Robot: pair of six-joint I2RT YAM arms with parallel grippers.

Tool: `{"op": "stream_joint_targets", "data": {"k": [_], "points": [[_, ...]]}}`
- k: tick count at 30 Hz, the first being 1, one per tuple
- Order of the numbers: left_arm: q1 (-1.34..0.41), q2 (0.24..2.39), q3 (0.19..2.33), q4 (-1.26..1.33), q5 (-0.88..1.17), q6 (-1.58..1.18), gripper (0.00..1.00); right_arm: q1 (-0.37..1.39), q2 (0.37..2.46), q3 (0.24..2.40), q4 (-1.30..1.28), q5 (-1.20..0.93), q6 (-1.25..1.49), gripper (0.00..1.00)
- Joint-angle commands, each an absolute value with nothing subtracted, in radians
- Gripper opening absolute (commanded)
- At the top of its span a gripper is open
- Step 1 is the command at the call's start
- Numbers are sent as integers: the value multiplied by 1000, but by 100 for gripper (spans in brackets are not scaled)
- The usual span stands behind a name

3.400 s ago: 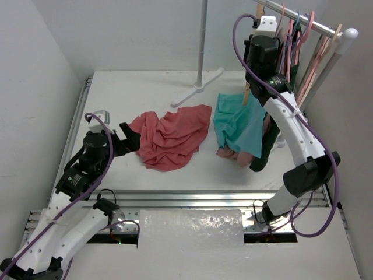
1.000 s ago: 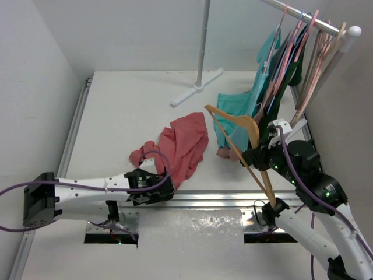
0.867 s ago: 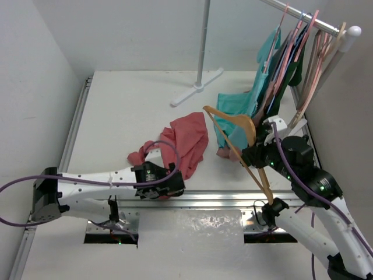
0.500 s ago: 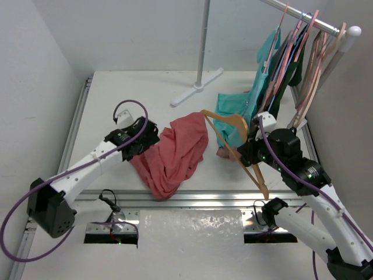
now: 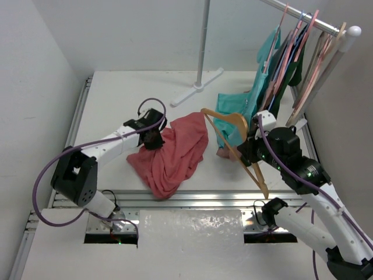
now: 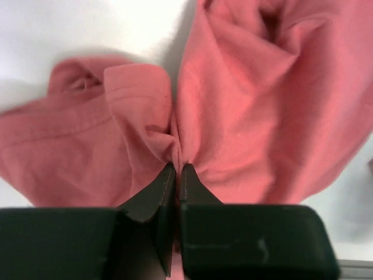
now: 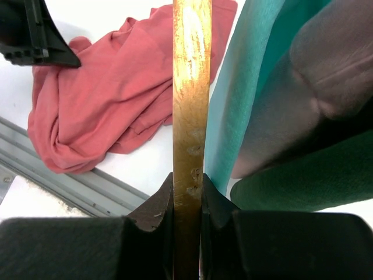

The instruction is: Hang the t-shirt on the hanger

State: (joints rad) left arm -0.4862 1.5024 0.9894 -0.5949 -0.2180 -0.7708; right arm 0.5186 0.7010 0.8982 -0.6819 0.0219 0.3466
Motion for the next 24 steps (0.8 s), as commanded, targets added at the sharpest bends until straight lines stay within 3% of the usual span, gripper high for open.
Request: {"op": "stream_joint_targets", "data": {"k": [1,6,8,11,13,14,16,17,20,24], "points": [[-459,1523,1191,-578,-212,-674,0,514,710,966,-603,67,328,0],[-506,1725,1754,-730,-225,-470,0,511,797,1061,-597,207,311,0],[-592,1865,2204,-891,-332,-370,0,502,807,1132,-606,222,314,0],[-716,1878,2344,-1058,-530,-350,0,500,787,1204,-626,227,311,0],[-762,1737,2089,-1039,-596,-438,0,500,759,1221,-643,207,310,0],[-802,1662,1793,-993,-648,-534,0,500,750,1215,-650,195,308,0],[-822,1452,1509,-851,-628,-648,0,500,720,1171,-649,167,310,0],[-828,1334,1269,-806,-621,-758,0,500,710,1154,-649,158,311,0],[-888,1151,876,-605,-592,-869,0,500,675,1095,-656,124,318,0],[-888,1094,671,-493,-566,-940,0,500,647,1030,-647,83,331,0]]}}
